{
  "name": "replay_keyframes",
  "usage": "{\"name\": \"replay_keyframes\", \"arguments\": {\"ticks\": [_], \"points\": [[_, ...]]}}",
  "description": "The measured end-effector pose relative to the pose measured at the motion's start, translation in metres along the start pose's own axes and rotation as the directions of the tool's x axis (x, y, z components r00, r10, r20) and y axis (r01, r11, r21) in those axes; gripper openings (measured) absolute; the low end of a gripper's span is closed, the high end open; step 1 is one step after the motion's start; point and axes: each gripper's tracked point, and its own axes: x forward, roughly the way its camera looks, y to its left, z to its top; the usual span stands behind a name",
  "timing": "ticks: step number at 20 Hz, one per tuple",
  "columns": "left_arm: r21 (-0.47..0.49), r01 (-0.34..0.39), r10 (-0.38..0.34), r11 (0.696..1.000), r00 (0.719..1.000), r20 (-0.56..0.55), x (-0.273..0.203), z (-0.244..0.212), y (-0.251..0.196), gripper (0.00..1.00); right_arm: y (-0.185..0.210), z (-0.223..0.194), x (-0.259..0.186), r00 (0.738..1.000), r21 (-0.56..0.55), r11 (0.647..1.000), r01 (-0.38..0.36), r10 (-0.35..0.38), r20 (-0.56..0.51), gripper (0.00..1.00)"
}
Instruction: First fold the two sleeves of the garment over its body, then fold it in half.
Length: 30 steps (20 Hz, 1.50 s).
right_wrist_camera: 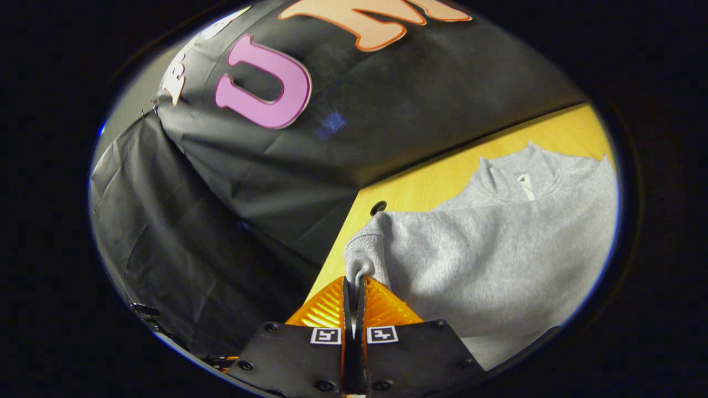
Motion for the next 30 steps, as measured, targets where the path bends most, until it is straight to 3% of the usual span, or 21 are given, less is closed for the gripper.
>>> {"name": "replay_keyframes", "arguments": {"ticks": [4,7,10,11,12,15,17,18,19,20,26,30], "points": [[-0.037,-0.067,0.066,0.997,0.997,-0.04,0.0,-0.024,0.032,0.95,-0.005,-0.023,0.016,0.995,-0.014,0.995,0.096,-0.096,-0.036,0.03],[-0.034,-0.1,0.097,0.994,0.992,-0.076,0.002,-0.042,0.047,0.95,0.004,-0.024,0.017,0.996,-0.039,0.996,0.08,-0.081,-0.043,0.07],[-0.023,-0.113,0.11,0.993,0.988,-0.107,0.011,-0.056,0.055,0.95,0.009,-0.022,0.015,0.997,-0.059,0.997,0.057,-0.059,-0.042,0.83],[-0.018,-0.117,0.115,0.993,0.986,-0.118,0.014,-0.061,0.058,0.94,0.009,-0.022,0.008,0.996,-0.079,0.994,0.074,-0.077,-0.036,0.88],[-0.016,-0.124,0.12,0.992,0.984,-0.131,0.02,-0.065,0.06,0.94,0.008,-0.021,0.004,0.995,-0.098,0.991,0.088,-0.091,-0.029,1.0],[-0.01,-0.139,0.135,0.99,0.978,-0.159,0.027,-0.076,0.066,0.98,0.009,-0.017,-0.013,0.994,-0.167,0.98,0.11,-0.113,-0.007,0.93],[0.0,-0.15,0.147,0.989,0.972,-0.182,0.03,-0.082,0.068,0.94,0.007,-0.014,-0.031,0.992,-0.217,0.968,0.125,-0.127,0.007,0.93],[0.004,-0.157,0.155,0.988,0.97,-0.189,0.032,-0.085,0.069,0.94,0.005,-0.011,-0.043,0.991,-0.237,0.962,0.133,-0.133,0.019,0.98],[0.01,-0.173,0.171,0.985,0.965,-0.201,0.033,-0.088,0.071,0.94,0.002,-0.009,-0.056,0.99,-0.251,0.957,0.144,-0.141,0.031,0.93],[0.025,-0.179,0.181,0.983,0.964,-0.196,0.032,-0.087,0.074,0.93,-0.002,-0.005,-0.068,0.987,-0.264,0.951,0.161,-0.156,0.043,0.98],[0.146,-0.212,0.236,0.966,0.957,-0.17,0.03,-0.088,0.07,0.94,-0.031,0.003,-0.145,0.959,-0.281,0.918,0.281,-0.259,0.113,0.98],[0.127,-0.226,0.245,0.966,0.957,-0.155,0.025,-0.084,0.072,0.87,-0.056,-0.004,-0.196,0.933,-0.284,0.889,0.359,-0.337,0.125,0.98]]}}
